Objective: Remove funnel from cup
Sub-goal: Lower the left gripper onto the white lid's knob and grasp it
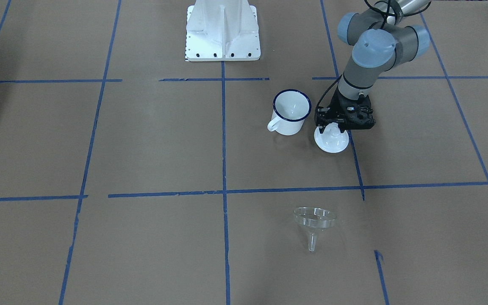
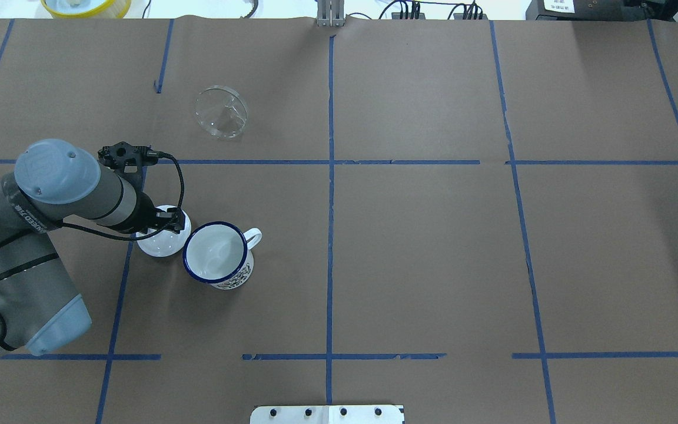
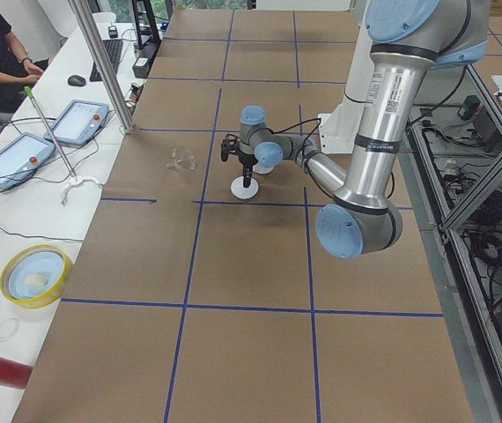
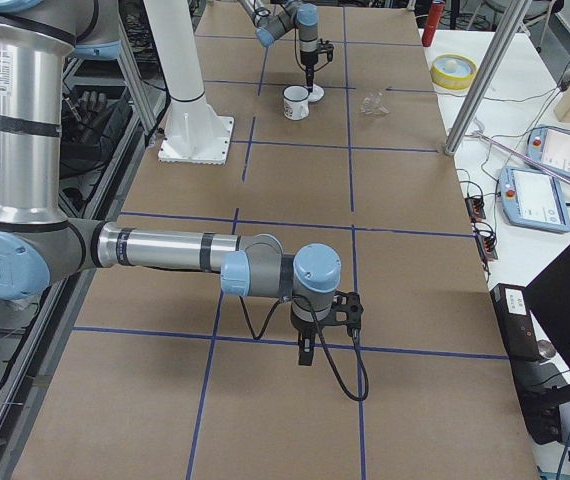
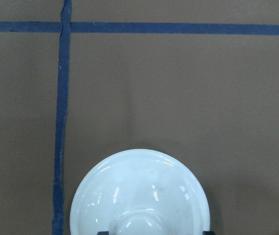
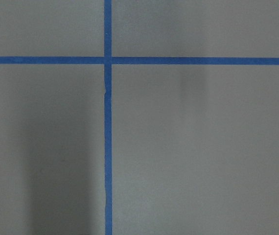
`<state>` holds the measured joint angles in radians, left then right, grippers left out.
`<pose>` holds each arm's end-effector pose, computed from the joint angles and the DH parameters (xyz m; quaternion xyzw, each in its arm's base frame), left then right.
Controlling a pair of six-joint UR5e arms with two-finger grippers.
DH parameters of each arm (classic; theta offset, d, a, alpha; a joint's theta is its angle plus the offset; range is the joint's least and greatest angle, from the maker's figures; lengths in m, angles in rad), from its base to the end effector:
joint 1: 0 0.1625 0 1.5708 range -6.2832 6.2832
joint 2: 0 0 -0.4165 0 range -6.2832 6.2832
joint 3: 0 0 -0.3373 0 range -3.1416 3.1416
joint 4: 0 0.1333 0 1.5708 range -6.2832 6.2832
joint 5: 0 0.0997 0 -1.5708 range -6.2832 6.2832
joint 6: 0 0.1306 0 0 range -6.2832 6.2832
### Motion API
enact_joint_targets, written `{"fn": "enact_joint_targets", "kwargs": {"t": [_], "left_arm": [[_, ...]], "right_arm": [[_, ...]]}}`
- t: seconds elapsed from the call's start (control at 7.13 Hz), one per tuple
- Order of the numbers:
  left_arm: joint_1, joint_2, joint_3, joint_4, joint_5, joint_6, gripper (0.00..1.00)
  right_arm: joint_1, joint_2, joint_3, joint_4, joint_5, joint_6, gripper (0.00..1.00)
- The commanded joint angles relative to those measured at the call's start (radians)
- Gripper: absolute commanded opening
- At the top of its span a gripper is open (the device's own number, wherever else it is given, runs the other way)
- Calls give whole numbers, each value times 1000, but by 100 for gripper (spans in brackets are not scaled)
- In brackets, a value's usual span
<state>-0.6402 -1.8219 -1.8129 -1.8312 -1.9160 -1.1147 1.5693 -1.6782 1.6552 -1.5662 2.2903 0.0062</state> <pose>0.3938 -0.4044 0.4276 0.0526 0.3926 -0.0213 0.9180 0.0467 -0.3905 0.6844 -0.0100 -0.3520 0.0054 0.9359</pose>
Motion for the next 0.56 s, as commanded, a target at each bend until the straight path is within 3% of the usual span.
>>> {"fn": "enact_joint_targets", "kwargs": {"t": [0.0,0.42], "left_arm": [[-15,1,1,1,2,18,65],[-19,-2,10,3,2,18,63]], "right_arm": [[0,0,1,0,0,0,100],[0,0,1,0,0,0,100]]}}
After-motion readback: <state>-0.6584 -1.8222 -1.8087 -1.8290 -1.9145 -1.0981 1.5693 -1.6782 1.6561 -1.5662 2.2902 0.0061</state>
